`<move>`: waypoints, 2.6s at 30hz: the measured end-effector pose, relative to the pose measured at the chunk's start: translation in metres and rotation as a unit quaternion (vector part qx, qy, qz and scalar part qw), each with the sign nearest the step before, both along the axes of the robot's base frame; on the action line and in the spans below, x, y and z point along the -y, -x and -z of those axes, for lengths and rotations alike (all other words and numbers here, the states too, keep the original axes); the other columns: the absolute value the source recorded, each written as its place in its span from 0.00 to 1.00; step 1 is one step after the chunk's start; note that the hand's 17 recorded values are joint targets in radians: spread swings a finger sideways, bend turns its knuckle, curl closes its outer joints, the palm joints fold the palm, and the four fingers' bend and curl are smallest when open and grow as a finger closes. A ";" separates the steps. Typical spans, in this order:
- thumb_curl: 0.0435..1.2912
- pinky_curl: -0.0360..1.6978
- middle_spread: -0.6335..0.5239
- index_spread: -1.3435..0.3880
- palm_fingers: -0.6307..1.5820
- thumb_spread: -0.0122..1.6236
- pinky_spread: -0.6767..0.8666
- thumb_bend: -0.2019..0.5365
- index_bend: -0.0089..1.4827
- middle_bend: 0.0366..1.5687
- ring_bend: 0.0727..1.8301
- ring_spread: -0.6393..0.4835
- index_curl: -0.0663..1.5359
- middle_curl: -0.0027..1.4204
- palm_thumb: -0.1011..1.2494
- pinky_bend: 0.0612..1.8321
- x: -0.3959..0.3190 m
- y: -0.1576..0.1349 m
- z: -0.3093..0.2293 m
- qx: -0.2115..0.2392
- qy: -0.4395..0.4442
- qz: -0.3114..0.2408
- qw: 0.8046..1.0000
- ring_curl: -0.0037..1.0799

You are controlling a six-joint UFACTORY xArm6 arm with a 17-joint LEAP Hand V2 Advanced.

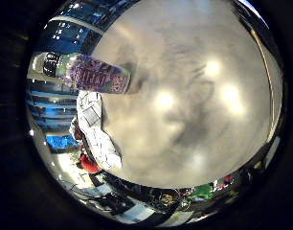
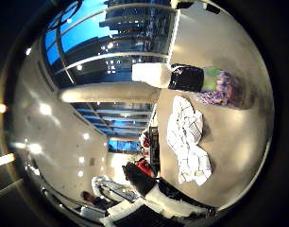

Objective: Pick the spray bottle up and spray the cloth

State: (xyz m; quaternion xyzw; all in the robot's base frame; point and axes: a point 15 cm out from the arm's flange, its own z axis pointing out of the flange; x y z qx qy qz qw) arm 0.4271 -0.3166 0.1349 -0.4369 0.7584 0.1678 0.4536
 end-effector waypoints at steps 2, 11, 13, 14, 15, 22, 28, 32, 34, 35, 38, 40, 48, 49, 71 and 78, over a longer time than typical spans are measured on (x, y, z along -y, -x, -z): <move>0.19 0.21 0.62 0.63 0.28 0.59 0.68 0.23 0.11 0.10 0.13 0.69 0.19 0.23 0.36 0.20 -0.006 -0.007 0.006 -0.001 -0.002 -0.003 1.000 0.26; 0.19 0.20 0.61 0.63 0.29 0.59 0.68 0.24 0.11 0.11 0.13 0.67 0.20 0.23 0.37 0.20 -0.033 -0.035 0.022 0.004 0.016 -0.033 0.999 0.26; 0.19 0.21 0.60 0.63 0.30 0.59 0.68 0.24 0.11 0.11 0.13 0.66 0.20 0.23 0.38 0.20 -0.041 -0.046 0.020 0.009 0.019 -0.038 0.999 0.26; 0.19 0.20 0.60 0.63 0.30 0.59 0.68 0.24 0.11 0.11 0.13 0.66 0.20 0.23 0.38 0.20 -0.045 -0.051 0.018 0.012 0.020 -0.042 0.999 0.26; 0.19 0.20 0.60 0.63 0.30 0.59 0.68 0.24 0.11 0.12 0.13 0.66 0.20 0.24 0.38 0.20 -0.048 -0.056 0.017 0.014 0.021 -0.046 0.999 0.26; 0.20 0.20 0.56 0.65 0.39 0.59 0.66 0.24 0.11 0.18 0.17 0.61 0.20 0.26 0.42 0.19 -0.076 -0.080 0.018 0.019 0.015 -0.058 0.998 0.26; 0.20 0.20 0.45 0.62 0.62 0.59 0.46 0.24 0.12 0.33 0.36 0.47 0.21 0.33 0.47 0.25 -0.087 -0.099 0.021 0.023 0.008 -0.061 0.998 0.36; 0.21 0.23 0.40 0.57 0.76 0.60 0.29 0.25 0.16 0.39 0.45 0.40 0.24 0.38 0.49 0.35 -0.086 -0.105 0.026 0.021 0.007 -0.058 0.998 0.42; 0.21 0.28 0.37 0.54 0.78 0.60 0.22 0.25 0.21 0.45 0.49 0.37 0.29 0.44 0.52 0.42 -0.084 -0.104 0.026 0.020 0.006 -0.056 0.998 0.48; 0.21 0.30 0.36 0.53 0.78 0.60 0.20 0.24 0.25 0.48 0.52 0.36 0.32 0.47 0.53 0.45 -0.082 -0.103 0.026 0.020 0.006 -0.054 0.998 0.50; 0.21 0.35 0.33 0.50 0.79 0.60 0.20 0.25 0.34 0.54 0.57 0.34 0.39 0.52 0.55 0.52 -0.074 -0.102 0.023 0.024 0.005 -0.043 0.999 0.55; 0.22 0.39 0.33 0.49 0.77 0.60 0.21 0.25 0.41 0.58 0.61 0.33 0.44 0.56 0.57 0.56 -0.067 -0.102 0.017 0.031 0.003 -0.033 0.999 0.59; 0.23 0.53 0.34 0.53 0.77 0.60 0.25 0.25 0.65 0.72 0.70 0.34 0.61 0.67 0.65 0.64 -0.032 -0.097 -0.020 0.065 0.016 0.002 0.998 0.69; 0.24 0.55 0.34 0.54 0.77 0.60 0.26 0.25 0.66 0.73 0.71 0.35 0.62 0.67 0.66 0.64 -0.028 -0.096 -0.026 0.070 0.021 0.004 0.997 0.70; 0.42 0.83 0.44 0.63 0.78 0.62 0.31 0.25 0.74 0.87 0.72 0.36 0.64 0.60 0.87 0.56 -0.054 -0.052 -0.171 0.079 0.198 -0.132 0.968 0.77; 0.46 0.87 0.44 0.63 0.78 0.62 0.32 0.26 0.75 0.87 0.72 0.35 0.63 0.58 0.87 0.54 -0.069 -0.035 -0.177 -0.005 0.333 -0.218 0.917 0.79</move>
